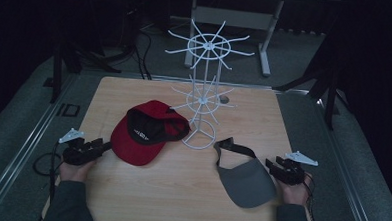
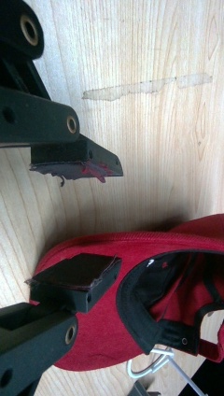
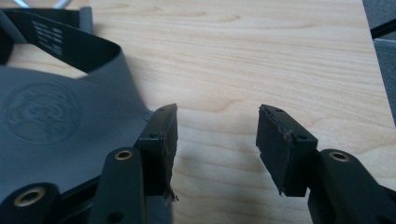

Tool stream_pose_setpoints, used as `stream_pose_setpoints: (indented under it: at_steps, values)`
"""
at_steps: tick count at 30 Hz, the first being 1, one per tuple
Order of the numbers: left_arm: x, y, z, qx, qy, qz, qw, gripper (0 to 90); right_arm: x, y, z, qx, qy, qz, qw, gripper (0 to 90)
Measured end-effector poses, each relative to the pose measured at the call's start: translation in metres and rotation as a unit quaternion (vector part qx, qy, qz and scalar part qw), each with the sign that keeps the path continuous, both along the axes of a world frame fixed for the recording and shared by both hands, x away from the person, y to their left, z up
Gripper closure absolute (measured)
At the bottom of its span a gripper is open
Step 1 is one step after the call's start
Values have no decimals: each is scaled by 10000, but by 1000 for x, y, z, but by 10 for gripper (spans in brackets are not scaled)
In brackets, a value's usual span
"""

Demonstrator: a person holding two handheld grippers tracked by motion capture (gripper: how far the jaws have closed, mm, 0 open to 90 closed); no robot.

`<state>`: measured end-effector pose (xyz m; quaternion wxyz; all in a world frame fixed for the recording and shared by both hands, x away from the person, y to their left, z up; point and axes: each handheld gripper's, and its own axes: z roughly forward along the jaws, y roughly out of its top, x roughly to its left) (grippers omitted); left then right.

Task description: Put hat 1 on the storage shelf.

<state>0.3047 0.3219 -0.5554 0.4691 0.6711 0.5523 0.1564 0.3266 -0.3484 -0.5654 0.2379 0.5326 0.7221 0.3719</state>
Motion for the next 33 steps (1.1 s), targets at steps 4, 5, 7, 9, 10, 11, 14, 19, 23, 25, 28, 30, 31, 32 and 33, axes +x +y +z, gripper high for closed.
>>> stream_pose_setpoints:
  at_steps: [4, 5, 7, 9, 10, 11, 14, 19, 23, 25, 28, 30, 31, 32, 33]
  values:
    - [0, 0, 0, 34, 15, -11, 10000, 508, 0, -1, 0, 13, 10, -12, 10000, 469]
    - [0, -1, 0, 33, 21, -9, 10000, 508, 0, -1, 0, 18, 29, -16, 10000, 468]
    - [0, -1, 0, 82, 48, -7, 10000, 508, 1, 0, 0, -65, 62, 10, 10000, 462]
    - [0, -2, 1, 142, 61, -4, 9999, 510, 2, 2, -1, -136, 100, 28, 9999, 456]
    - [0, -2, 2, 246, 73, 3, 9997, 510, 2, 3, -1, -175, 135, 51, 9997, 455]
    - [0, -3, 2, 339, 84, 11, 9994, 513, 3, 4, -1, -227, 159, 70, 9996, 450]
    - [1, -1, 5, 463, 110, 42, 9989, 518, 3, 6, -2, -345, 170, 96, 9992, 436]
    - [3, 3, 16, 495, 130, 0, 9987, 522, 3, 6, -2, -310, 188, 111, 9993, 429]
    - [7, 4, 23, 476, 191, -205, 9985, 520, 3, 6, -2, -286, 194, 135, 9993, 413]
    - [10, 4, 25, 510, 260, -282, 9980, 520, 3, 5, -2, -267, 200, 150, 9993, 408]
    - [14, 2, 30, 666, 338, -448, 9962, 521, 3, 5, -2, -259, 204, 148, 9993, 406]
    - [17, 0, 33, 743, 389, -584, 9948, 523, 3, 5, -2, -257, 204, 149, 9993, 404]
    - [18, -1, 35, 824, 412, -642, 9937, 523, 4, 5, -2, -255, 204, 149, 9994, 404]
    - [20, -2, 36, 863, 452, -718, 9927, 523, 4, 5, -2, -255, 205, 149, 9994, 404]
    - [22, -3, 37, 853, 496, -782, 9920, 523, 4, 5, -2, -256, 204, 149, 9994, 404]
